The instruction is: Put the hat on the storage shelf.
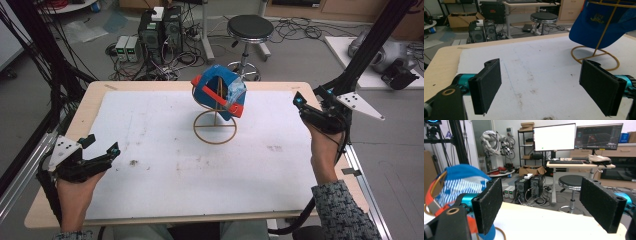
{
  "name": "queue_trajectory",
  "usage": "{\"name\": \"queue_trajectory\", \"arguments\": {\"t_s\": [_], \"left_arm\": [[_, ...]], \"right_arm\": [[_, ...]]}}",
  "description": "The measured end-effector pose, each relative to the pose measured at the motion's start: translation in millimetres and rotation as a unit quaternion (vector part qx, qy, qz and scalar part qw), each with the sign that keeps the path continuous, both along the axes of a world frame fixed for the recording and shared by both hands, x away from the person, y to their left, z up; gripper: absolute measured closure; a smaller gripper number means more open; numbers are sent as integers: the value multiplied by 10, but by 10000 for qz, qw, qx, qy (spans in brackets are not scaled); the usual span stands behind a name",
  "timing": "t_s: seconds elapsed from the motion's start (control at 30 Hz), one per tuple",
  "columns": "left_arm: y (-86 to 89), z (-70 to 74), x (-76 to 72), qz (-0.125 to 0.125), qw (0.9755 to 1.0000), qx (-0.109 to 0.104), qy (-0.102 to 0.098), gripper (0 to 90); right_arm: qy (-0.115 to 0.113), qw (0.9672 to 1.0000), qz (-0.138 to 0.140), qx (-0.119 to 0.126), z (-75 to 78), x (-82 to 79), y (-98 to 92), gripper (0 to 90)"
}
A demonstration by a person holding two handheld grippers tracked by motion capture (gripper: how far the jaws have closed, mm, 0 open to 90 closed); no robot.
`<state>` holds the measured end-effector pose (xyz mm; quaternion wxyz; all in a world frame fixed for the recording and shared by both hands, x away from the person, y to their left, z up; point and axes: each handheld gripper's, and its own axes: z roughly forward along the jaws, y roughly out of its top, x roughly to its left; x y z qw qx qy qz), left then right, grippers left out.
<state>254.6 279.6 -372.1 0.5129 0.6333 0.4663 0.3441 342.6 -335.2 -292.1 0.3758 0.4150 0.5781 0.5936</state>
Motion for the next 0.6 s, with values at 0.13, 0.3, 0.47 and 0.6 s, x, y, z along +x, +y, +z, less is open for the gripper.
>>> {"name": "queue_trajectory", "arguments": {"t_s": [0.13,0.3,0.47,0.6], "left_arm": [[-2,-34,14,12,10000,8,44,182],[-11,-78,36,10,9999,32,136,181],[-17,-122,55,19,9998,62,208,182],[-7,-171,74,48,9996,94,276,182]], "right_arm": [[23,10000,-28,-59,-105,-90,-46,173],[119,9997,-31,-202,-272,-186,-51,161],[246,9994,84,-242,-512,-241,-57,161],[407,9989,80,-199,-706,-263,-64,161]]}}
